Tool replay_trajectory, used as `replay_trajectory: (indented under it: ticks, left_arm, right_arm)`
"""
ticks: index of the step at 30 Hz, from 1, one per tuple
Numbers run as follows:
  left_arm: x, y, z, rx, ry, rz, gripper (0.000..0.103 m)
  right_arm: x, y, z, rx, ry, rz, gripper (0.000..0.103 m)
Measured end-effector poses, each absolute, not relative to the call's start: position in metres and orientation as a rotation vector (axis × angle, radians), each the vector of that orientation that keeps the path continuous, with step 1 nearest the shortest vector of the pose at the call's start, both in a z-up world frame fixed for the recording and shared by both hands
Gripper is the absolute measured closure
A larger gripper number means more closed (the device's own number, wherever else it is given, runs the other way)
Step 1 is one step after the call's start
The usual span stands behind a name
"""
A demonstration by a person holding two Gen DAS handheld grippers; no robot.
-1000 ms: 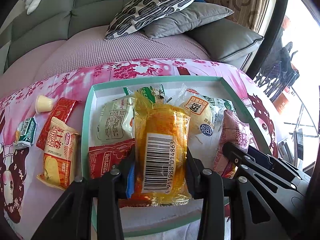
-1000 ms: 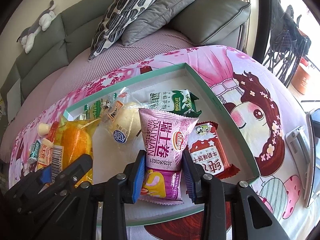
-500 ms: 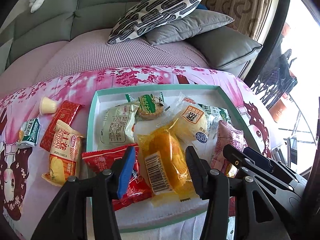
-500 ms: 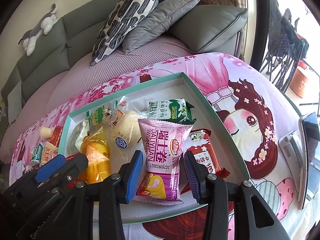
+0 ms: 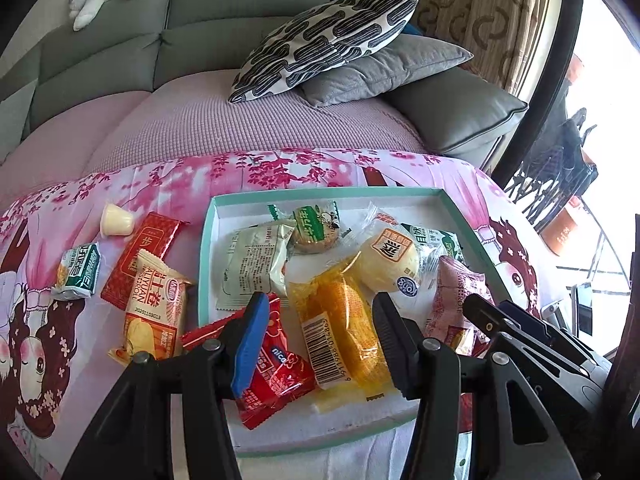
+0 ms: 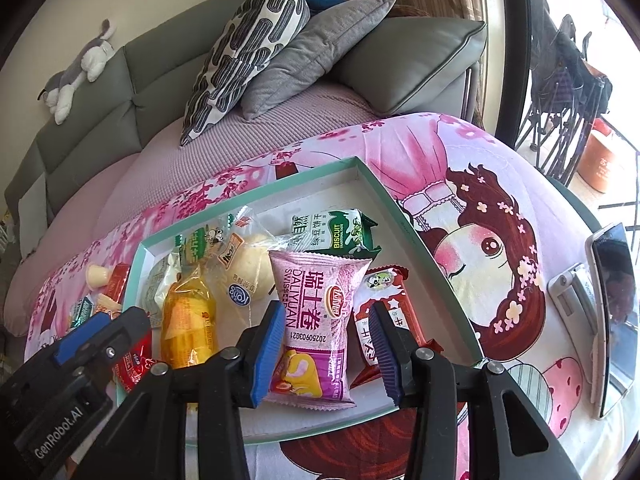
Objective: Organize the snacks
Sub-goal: 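Open left tool to drop orange pack while right tool releases purple pack in tray, then withdraw both tools from the tray toward the remaining snacks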
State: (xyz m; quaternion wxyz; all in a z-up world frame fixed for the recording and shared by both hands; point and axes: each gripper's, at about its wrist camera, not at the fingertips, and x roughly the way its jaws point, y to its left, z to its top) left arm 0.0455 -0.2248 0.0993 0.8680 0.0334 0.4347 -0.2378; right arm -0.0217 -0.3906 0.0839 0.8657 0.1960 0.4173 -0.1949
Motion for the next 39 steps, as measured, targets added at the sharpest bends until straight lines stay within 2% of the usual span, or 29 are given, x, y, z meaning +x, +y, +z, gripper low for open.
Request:
replay_trajectory:
  ticks: [14,23,24,26,27,29,31,34,37,39]
  left_arm:
    - [0.071,-0.154,0.093,-0.032,0.911,-0.260,0.048]
    - [0.070,-0.145,0.092,-0.038,0.913,-0.243,0.048]
    - [0.069,-0.145,0.092,-0.037,0.916,-0.245,0.048]
    - [0.071,-0.148,0.090,-0.031,0.925,-0.247,0.044]
    - [0.071,-0.149,0.089,-0.024,0.929,-0.249,0.035]
    - [0.071,-0.153,0.087,-0.008,0.933,-0.253,0.024]
    - [0.070,-0.156,0.086,0.012,0.930,-0.257,0.024]
    - [0.070,-0.158,0.085,0.032,0.927,-0.253,0.023]
    - [0.071,-0.158,0.083,0.042,0.927,-0.238,0.021]
    - [0.071,-0.157,0.083,0.049,0.911,-0.220,0.006]
  right_arm:
    - [-0.019,-0.388,0.078,0.402,0.894,-0.389,0.056]
    - [-0.015,-0.381,0.078,0.381,0.901,-0.375,0.056]
    - [-0.015,-0.381,0.078,0.378,0.901,-0.375,0.054]
    - [-0.014,-0.380,0.077,0.372,0.901,-0.382,0.043]
    - [-0.014,-0.381,0.077,0.369,0.900,-0.387,0.035]
    - [-0.014,-0.382,0.075,0.365,0.903,-0.391,0.026]
    - [-0.014,-0.383,0.074,0.366,0.902,-0.398,0.012]
    - [-0.015,-0.385,0.075,0.364,0.885,-0.408,0.000]
    - [-0.016,-0.384,0.077,0.349,0.865,-0.411,0.000]
    - [-0.015,-0.383,0.078,0.335,0.860,-0.411,0.000]
